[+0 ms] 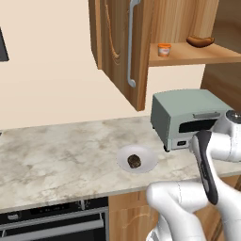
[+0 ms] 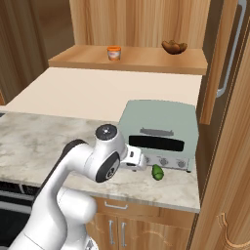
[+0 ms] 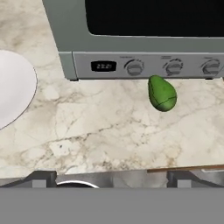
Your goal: Pick the avocado and bread from the counter and place them on the plate. Then pick the jam from the cabinet and place it next to the plate. Lastly close the cabinet door.
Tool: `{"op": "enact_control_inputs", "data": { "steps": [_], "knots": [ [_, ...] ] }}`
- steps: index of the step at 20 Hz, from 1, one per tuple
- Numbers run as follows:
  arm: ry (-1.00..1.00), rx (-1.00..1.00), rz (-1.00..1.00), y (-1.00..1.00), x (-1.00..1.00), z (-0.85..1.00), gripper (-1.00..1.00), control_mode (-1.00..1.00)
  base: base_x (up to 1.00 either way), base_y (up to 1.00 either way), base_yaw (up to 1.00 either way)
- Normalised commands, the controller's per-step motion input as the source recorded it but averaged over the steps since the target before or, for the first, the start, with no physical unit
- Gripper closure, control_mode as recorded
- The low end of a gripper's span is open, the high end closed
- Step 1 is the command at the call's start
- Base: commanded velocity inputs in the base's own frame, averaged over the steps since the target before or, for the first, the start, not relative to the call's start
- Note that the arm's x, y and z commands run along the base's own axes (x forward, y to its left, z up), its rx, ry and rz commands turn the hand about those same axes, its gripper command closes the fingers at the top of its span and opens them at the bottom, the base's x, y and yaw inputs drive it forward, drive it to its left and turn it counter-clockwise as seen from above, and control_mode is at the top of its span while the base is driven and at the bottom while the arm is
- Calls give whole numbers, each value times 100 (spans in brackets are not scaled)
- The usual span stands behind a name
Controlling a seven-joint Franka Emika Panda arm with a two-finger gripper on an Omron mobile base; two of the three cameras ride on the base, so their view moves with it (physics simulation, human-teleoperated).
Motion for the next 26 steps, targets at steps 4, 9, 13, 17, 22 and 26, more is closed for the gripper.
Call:
{"op": "enact_control_inputs", "data": {
  "steps": [4, 9, 13, 17, 22, 26],
  "knots": [
    [2, 0, 0, -46, 0, 0, -100, -100, 0, 0, 0],
    [2, 0, 0, -40, 0, 0, -100, -100, 0, 0, 0],
    [3, 0, 0, -30, 2, 0, -100, -100, 0, 0, 0],
    [6, 0, 0, -16, 20, 0, -100, -100, 0, 0, 0],
    [5, 0, 0, -7, 32, 0, -100, -100, 0, 0, 0],
    [0, 0, 0, -8, 24, -4, -100, -100, 0, 0, 0]
  ]
}}
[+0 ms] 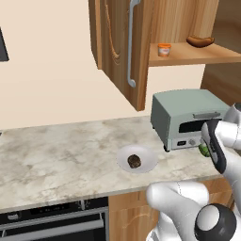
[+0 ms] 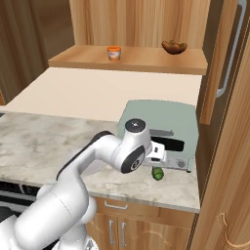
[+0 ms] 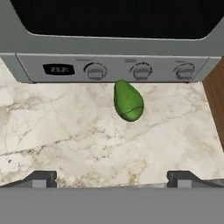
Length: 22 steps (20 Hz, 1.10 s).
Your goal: Pick the avocado and bread from the counter and place them on the plate. Then pick the jam from the cabinet and place it next to the plate. Lastly close the cabinet door.
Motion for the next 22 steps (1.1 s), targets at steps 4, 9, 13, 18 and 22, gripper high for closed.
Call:
{"op": "enact_control_inputs", "data": {
  "steps": [4, 9, 13, 18, 22],
  "knots": [
    [0, 0, 4, -2, 8, -22, -100, -100, 0, 0, 0],
    [0, 0, 5, 0, 9, -32, -100, -100, 0, 0, 0],
    [0, 0, 2, -5, 8, -13, -100, -100, 0, 0, 0],
    [1, 0, 0, -14, 12, -3, -100, -100, 0, 0, 0],
    [3, 0, 0, -10, 25, -10, -100, -100, 0, 0, 0]
  ]
}}
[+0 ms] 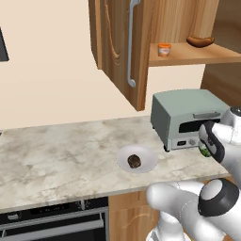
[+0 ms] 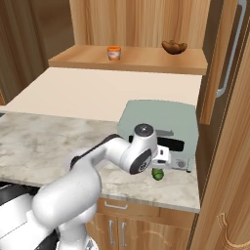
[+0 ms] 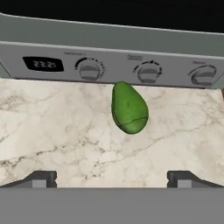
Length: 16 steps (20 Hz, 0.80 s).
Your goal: Pick the avocado and bread from the counter and place them on the plate. Then pick the jam from the cabinet and place it next to the plate. Lastly close the cabinet door.
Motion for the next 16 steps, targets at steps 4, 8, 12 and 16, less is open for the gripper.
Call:
{"op": "enact_control_inputs", "data": {
  "steps": [4, 8, 12, 16],
  "knots": [
    [2, 0, 1, -12, 24, -15, -100, -100, 0, 0, 0],
    [3, 0, 2, -15, 24, -17, -100, -100, 0, 0, 0],
    [5, 0, 2, -12, 28, -19, -100, -100, 0, 0, 0],
    [5, 0, 1, -10, 27, -21, -100, -100, 0, 0, 0]
  ]
}}
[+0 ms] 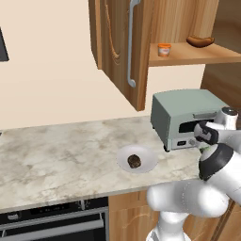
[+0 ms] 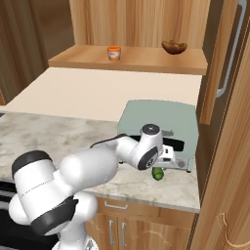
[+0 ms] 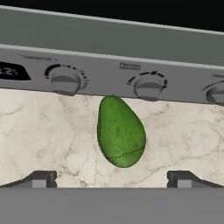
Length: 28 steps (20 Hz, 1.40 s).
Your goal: Pick the avocado and bread from the counter and place them on the plate. Then pick the jam from the cabinet and place it next to the plate. Lastly close the cabinet door.
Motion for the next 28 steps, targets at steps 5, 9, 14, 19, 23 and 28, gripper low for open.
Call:
{"op": "enact_control_inputs", "data": {
  "steps": [5, 9, 14, 19, 23, 28],
  "knots": [
    [5, 0, 1, -12, 26, -19, -100, -100, 0, 0, 0],
    [5, 0, 2, -11, 19, -22, -100, -100, 0, 0, 0],
    [5, 0, 3, -6, 13, -23, -100, -100, 0, 0, 0],
    [11, 0, 2, -1, 14, -31, -100, -100, 0, 0, 0],
    [5, 0, 4, -3, 17, -33, -100, -100, 0, 0, 0],
    [1, 1, 5, -13, 14, -26, 100, -100, 0, 0, 0]
  ]
}}
